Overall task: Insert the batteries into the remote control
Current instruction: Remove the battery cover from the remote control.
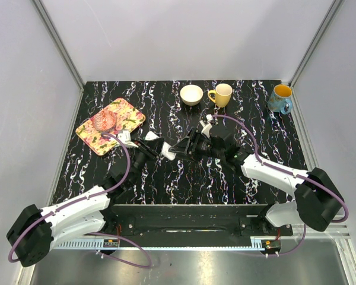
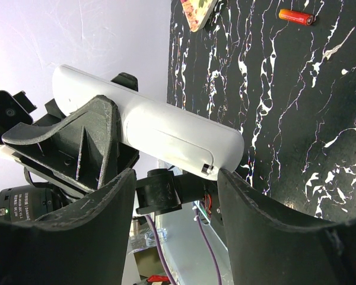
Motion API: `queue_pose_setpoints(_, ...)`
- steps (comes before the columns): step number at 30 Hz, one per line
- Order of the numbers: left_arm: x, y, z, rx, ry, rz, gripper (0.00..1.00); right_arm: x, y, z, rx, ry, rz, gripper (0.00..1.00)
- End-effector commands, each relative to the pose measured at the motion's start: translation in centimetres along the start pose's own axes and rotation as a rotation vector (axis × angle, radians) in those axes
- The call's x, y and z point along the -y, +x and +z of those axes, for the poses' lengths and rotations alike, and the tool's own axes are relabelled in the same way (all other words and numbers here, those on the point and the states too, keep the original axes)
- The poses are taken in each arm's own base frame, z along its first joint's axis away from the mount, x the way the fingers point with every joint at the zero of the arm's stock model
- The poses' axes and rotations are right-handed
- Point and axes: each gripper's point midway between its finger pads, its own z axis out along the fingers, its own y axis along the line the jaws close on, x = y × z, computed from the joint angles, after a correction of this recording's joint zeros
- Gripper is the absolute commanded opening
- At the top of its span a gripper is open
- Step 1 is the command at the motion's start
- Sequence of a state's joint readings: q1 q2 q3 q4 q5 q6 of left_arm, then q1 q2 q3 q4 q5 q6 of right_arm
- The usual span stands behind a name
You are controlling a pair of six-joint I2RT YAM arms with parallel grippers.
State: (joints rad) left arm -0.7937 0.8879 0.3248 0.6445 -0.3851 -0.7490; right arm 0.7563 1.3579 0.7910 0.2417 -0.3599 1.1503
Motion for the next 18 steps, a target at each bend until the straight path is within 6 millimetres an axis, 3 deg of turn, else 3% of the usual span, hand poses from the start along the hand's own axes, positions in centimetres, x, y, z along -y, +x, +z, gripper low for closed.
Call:
queue_pose_setpoints(1, 3.4, -1.6, 0.2, 0.043, 0.098, -0.054, 0.0, -2.7, -1.2, -0.1, 0.038, -0.078, -0.027, 0.63)
queue_pose_setpoints(10, 3.4, -1.8, 0.1, 0.048, 0.095, -0.052, 0.0, -2.6, -1.1, -0.1, 0.036, -0.077, -0.025, 0.62)
queue_pose_setpoints(18, 2.1, -1.5, 0.3, 0.05, 0.032, -0.049, 0.0, -2.6, -1.0, -0.1, 0.036, -0.077, -0.024, 0.65)
